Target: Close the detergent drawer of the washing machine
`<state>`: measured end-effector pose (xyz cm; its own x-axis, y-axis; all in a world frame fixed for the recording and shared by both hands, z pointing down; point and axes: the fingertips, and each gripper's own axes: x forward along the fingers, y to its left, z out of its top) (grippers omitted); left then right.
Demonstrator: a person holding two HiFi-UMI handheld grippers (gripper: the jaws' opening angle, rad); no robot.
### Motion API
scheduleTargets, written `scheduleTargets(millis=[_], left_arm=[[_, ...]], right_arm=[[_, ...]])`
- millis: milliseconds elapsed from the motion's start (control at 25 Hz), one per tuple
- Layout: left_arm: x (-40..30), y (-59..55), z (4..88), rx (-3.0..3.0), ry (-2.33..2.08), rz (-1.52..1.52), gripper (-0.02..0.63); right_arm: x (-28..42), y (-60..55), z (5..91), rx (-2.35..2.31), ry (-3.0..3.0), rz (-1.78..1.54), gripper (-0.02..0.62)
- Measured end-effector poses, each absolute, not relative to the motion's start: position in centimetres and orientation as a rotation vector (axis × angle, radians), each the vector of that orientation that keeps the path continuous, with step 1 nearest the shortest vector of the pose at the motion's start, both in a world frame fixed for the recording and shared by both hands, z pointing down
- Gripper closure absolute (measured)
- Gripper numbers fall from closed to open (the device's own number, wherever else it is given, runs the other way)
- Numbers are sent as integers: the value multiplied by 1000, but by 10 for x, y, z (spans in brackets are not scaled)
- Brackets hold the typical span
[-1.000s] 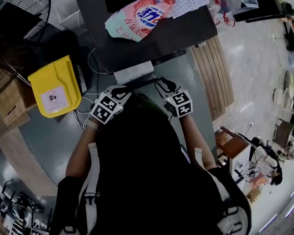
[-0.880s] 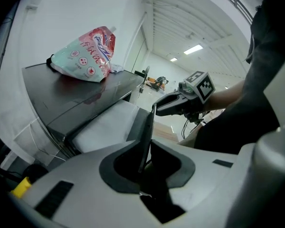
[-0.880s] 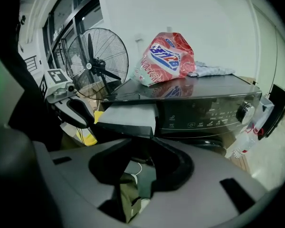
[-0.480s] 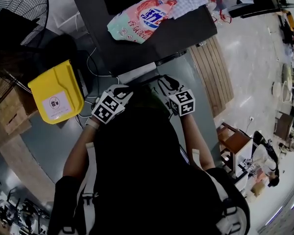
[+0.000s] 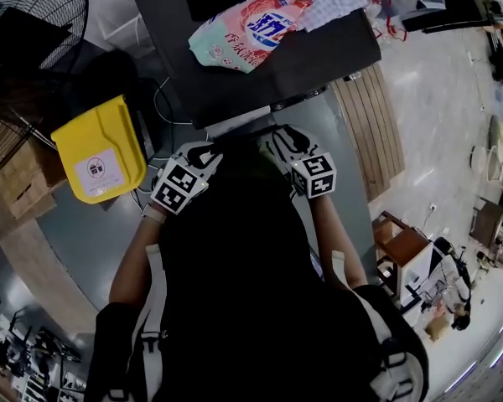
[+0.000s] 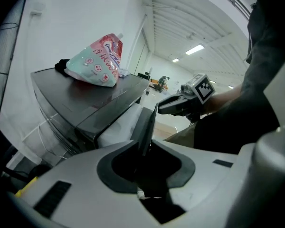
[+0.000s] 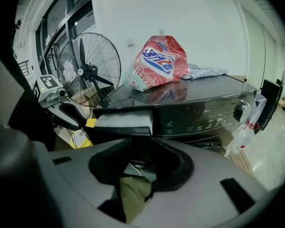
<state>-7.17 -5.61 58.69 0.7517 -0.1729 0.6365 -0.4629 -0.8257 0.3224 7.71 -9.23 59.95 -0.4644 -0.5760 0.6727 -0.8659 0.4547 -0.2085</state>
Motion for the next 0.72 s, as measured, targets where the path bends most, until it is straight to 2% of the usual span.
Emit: scheduleTargets(millis=[720], left_arm=[[-93,-41,598,2348,-661,802,528]], right_arm=[[72,-109,600,1174,-2237,727,456]])
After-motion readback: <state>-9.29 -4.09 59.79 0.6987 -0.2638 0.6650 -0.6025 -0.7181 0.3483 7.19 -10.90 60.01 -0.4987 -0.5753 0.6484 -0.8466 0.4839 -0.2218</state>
